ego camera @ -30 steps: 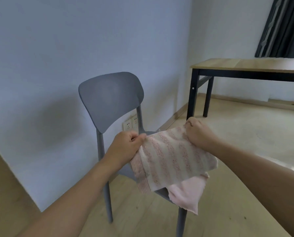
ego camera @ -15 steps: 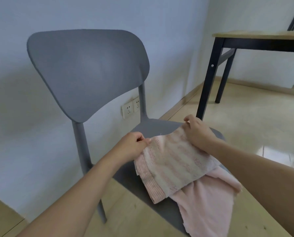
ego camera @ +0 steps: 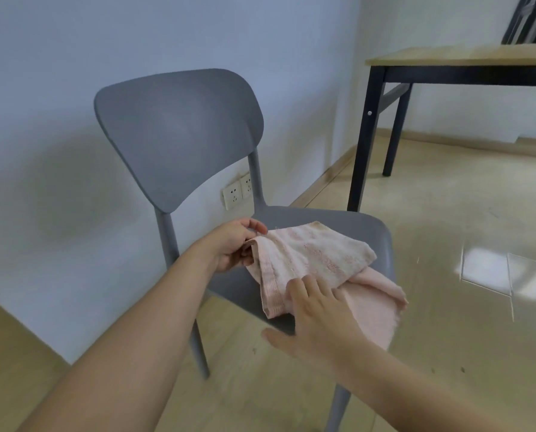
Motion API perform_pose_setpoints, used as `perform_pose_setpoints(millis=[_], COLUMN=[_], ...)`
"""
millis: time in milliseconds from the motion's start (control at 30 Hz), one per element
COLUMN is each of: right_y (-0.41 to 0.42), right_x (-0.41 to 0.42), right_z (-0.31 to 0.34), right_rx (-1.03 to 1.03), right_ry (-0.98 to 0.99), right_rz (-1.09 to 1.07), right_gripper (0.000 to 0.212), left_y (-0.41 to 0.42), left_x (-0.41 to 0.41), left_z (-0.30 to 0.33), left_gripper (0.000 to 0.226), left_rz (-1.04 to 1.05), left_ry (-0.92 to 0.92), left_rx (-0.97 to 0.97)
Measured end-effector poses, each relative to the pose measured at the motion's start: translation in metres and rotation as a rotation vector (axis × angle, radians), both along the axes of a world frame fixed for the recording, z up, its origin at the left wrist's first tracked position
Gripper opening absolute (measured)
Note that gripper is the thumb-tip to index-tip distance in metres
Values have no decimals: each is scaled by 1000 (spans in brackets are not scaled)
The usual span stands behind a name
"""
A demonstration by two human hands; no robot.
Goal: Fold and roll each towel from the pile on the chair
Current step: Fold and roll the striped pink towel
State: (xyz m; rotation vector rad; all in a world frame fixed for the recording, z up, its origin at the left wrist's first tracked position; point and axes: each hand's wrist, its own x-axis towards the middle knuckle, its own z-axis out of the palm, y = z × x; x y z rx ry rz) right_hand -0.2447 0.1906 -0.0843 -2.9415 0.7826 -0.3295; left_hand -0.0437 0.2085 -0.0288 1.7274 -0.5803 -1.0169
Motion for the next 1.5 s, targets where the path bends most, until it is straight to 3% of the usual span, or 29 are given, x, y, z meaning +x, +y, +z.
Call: perform_pose_setpoints(millis=[133,200,300,333,467,600,767,900,1100,1200,1500], right_y=[2,2,-1,-2,-14,-30,-76,-116,-152,-158,-169], right_x=[10,12,9,6,-8,-23,-15,-3,15,21,29], right_z=[-3,-1,8,10,22,36,41,35,13,6,0], right_rx=[-32,-60,-51,-16,337,510,859,795,761,745,797], right_ry=[-135,-204,-360,-403,-432,-368,-485,-410,-247,-206,-366], right_rz=[-191,-191,-156,-166,-207,-240,-402,-505,-645,-644,-668], right_gripper=[55,41,16,19,33,38,25,27,28,27,26], left_y=[10,13,17,19,32,30,-12,-55,-95,-102,-107], left_x=[-4,-2,0,1,4,-9,-17,-26,-21,-17,-14], left_z=[11,13,11,11,5,1,-9,-23,-53,-60,-62], left_gripper=[31,36,45,42,27,13,27,22,29,30,37], left_rz=[50,63,-31,-78,-178,-194,-118,-74,-86,-103,-75], left_ry=[119,164,115,63,-189,-402,-489,-577,-755,-812,-897], left_rx=[-10,-51,-97,-93,-70,-65,-148,-111,210,282,386])
